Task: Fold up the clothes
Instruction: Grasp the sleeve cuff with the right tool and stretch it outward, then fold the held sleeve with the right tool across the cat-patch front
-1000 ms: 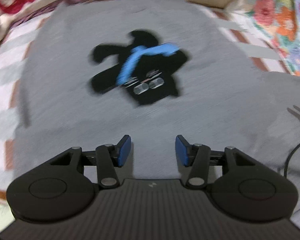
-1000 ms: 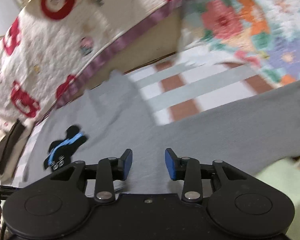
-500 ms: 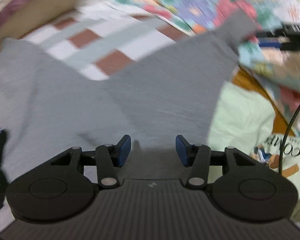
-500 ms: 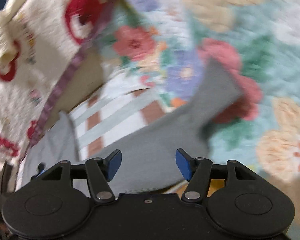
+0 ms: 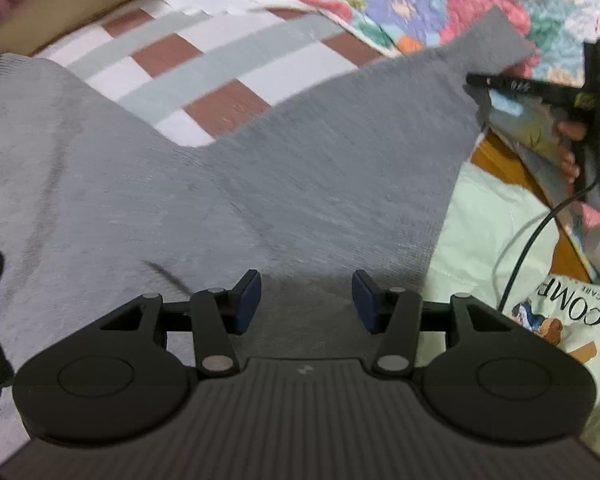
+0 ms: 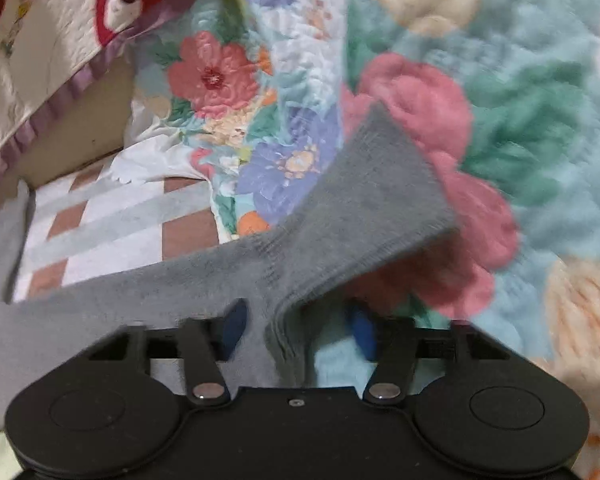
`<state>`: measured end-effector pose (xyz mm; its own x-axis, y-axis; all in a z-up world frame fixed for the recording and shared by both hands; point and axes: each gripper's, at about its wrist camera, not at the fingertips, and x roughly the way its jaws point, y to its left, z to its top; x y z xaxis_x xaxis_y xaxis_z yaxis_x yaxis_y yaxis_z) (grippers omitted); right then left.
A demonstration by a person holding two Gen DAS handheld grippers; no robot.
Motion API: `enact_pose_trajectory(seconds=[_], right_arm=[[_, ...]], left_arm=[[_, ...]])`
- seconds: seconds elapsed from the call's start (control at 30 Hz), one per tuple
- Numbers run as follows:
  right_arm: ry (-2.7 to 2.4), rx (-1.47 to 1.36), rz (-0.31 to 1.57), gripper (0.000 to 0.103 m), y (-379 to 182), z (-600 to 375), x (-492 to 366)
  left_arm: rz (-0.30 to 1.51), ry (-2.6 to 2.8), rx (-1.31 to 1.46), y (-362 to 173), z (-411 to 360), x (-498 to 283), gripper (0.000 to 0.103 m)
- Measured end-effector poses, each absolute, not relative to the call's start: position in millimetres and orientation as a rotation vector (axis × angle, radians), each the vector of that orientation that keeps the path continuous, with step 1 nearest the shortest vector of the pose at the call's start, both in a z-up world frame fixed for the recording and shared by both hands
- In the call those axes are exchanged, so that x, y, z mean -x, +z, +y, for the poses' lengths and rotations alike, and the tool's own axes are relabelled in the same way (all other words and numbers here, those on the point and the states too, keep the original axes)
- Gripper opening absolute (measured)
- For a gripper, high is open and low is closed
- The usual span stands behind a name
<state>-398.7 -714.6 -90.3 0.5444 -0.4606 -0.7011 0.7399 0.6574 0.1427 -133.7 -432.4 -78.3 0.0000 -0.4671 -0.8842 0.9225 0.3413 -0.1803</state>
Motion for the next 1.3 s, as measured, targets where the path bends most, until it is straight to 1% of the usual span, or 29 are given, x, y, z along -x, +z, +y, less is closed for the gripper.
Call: enact_pose_trajectory(seconds=[0.07, 0.1, 0.2, 0.4, 0.77, 0.97, 1.1, 1.17, 1.23, 1.3], right_arm=[[-0.756, -0.419, 0.689, 0.009, -98, -717, 390], [-0.756, -0.448, 0.672, 0.009, -95, -715, 389], [-0.690, -0.492, 0.623, 0.009, -79, -702, 381], [-0.571, -0.533, 0.611, 0.009, -54, -666, 341], [-0.251, -0.455, 0.521, 0.009, 12, -566, 250], [-0.049, -0.508, 0.479, 0.009, 58, -507, 207], [0.081, -0.496, 0.499, 0.009, 64, -451, 175], [0.112, -0.411, 0.556, 0.010, 54, -414, 155], [0.084, -0.330, 0.600, 0.014, 38, -400, 157], [0.057, -0.248, 0.644, 0.016, 22, -386, 159]], left_arm=[[1.060, -1.165, -0.511, -73, -422, 128, 0.049], [1.051, -1.158, -0.497, -70, -417, 125, 0.049], [1.025, -1.137, -0.455, -62, -402, 116, 0.048], [0.968, -1.094, -0.364, -45, -367, 99, 0.048], [0.890, -0.909, -0.239, -30, -258, 54, 0.047], [0.896, -0.832, -0.204, -35, -203, 35, 0.047], [0.910, -0.810, -0.167, -46, -175, 30, 0.048], [0.921, -0.807, -0.150, -55, -166, 32, 0.048], [0.931, -0.805, -0.133, -64, -157, 34, 0.048], [0.942, -0.802, -0.115, -73, -148, 36, 0.049]])
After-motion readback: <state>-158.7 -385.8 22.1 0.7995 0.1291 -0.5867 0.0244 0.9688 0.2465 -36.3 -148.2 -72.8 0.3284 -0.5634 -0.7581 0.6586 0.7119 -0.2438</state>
